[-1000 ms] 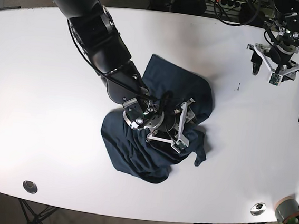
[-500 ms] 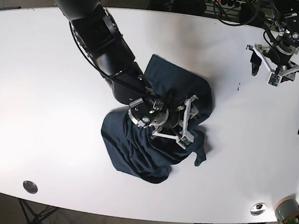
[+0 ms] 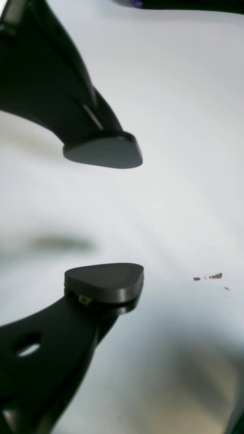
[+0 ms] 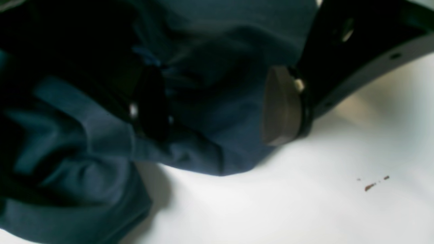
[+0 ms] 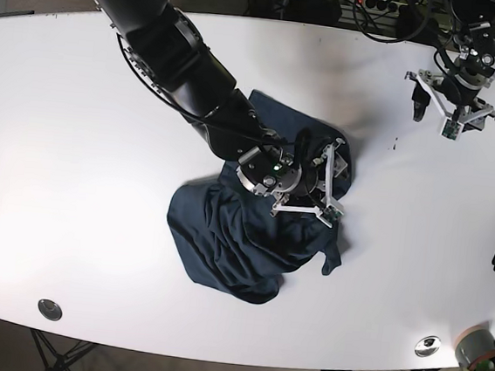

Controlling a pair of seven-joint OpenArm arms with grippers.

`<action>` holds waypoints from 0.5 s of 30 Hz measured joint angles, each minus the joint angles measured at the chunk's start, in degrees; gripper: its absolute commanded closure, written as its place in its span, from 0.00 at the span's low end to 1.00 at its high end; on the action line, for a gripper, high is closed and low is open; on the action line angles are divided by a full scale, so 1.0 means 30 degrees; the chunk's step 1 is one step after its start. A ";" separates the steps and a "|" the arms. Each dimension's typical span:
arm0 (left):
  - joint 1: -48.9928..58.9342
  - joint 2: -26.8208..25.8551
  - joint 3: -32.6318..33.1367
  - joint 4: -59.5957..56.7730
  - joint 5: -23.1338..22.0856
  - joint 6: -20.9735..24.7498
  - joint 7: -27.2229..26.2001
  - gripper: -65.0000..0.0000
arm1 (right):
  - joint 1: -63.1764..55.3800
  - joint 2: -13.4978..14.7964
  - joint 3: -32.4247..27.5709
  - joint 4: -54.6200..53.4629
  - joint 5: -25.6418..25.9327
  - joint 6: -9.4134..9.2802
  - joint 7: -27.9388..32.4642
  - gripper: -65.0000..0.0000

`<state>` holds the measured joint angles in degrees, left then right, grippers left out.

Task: Fold the T-shirt properly
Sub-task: 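Lower the right gripper into the teal shirt and grasp the fabric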

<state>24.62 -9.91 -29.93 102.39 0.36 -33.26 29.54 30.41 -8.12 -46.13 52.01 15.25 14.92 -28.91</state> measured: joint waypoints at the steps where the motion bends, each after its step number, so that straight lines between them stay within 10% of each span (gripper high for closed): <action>1: -0.0015 0.0000 0.0000 0.0000 0.0007 0.0000 0.0007 0.40 | 0.0015 0.0000 -0.0168 0.0000 0.0000 -0.0131 0.0000 0.37; 15: -0.0386 0.0007 0.0015 -0.0007 0.0007 0.0000 0.0000 0.40 | -0.0750 -0.0044 -0.0401 -0.0073 -0.0015 -0.0627 0.0750 0.37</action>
<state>23.46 -9.89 -29.89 102.37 0.38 -33.26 29.54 28.16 -8.25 -47.33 51.79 15.20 13.04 -26.65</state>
